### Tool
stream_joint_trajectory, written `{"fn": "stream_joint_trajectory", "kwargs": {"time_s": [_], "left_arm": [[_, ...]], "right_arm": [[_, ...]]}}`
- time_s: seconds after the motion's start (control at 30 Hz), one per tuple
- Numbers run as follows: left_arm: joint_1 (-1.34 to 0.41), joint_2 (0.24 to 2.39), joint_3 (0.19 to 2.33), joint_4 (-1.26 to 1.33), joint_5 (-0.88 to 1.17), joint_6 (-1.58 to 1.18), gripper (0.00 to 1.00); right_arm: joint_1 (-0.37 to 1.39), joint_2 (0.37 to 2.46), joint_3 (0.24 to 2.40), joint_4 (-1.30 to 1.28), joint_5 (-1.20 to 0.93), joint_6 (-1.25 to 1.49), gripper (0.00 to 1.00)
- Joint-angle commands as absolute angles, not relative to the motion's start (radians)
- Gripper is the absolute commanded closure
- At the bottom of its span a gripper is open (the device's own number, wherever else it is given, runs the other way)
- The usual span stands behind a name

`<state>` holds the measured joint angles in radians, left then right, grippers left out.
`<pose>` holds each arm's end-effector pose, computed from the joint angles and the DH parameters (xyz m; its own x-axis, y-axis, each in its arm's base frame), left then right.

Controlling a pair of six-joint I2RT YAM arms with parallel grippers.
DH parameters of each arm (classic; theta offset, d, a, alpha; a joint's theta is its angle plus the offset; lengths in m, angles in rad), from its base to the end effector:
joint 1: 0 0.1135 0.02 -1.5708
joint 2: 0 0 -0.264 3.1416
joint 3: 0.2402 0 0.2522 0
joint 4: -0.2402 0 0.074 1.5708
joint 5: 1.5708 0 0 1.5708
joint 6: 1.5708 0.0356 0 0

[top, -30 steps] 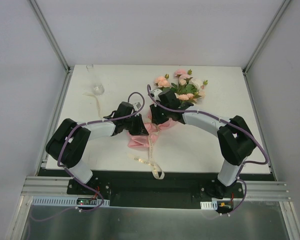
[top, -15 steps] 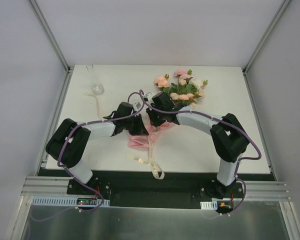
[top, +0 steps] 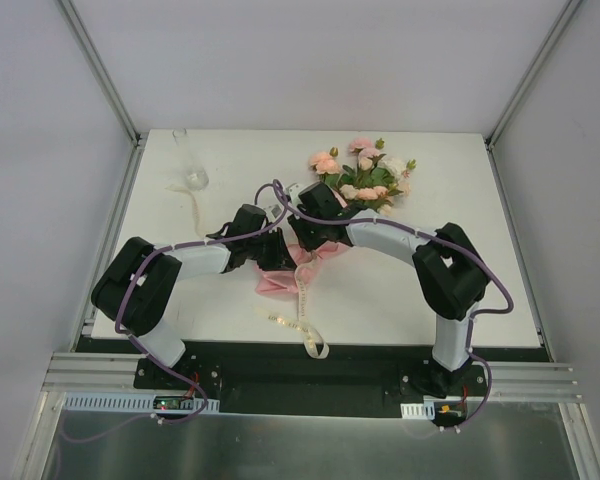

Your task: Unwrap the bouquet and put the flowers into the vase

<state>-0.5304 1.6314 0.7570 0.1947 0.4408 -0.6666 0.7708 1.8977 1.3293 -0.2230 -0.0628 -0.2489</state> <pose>0.2699 -0.1759 0.1608 -0.8860 -0.1287 -0.4454 0.2493 0.6778 -0.6917 0.3001 0.2946 0.2043 -0.3155 -0.6491 -0.6922 -0.8303 0.5420 -0.1299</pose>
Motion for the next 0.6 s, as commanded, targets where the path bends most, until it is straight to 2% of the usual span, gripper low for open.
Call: {"fn": "stream_joint_trajectory", "kwargs": {"time_s": [0.0,0.4,0.57], "left_arm": [[-0.535,1.614,0.736,0.198,0.437,-0.649,0.92],[-0.535,1.609,0.733,0.199,0.436,-0.652,0.92],[-0.534,1.611,0.727,0.201,0.426,-0.655,0.92]], "right_arm": [[0.779,1.91,1.384,-0.221,-0.008,-0.308,0.74],[0.805,1.962,1.401,-0.232,0.075,-0.377,0.72],[0.821,1.964,1.408,-0.232,0.109,-0.394,0.8]]}}
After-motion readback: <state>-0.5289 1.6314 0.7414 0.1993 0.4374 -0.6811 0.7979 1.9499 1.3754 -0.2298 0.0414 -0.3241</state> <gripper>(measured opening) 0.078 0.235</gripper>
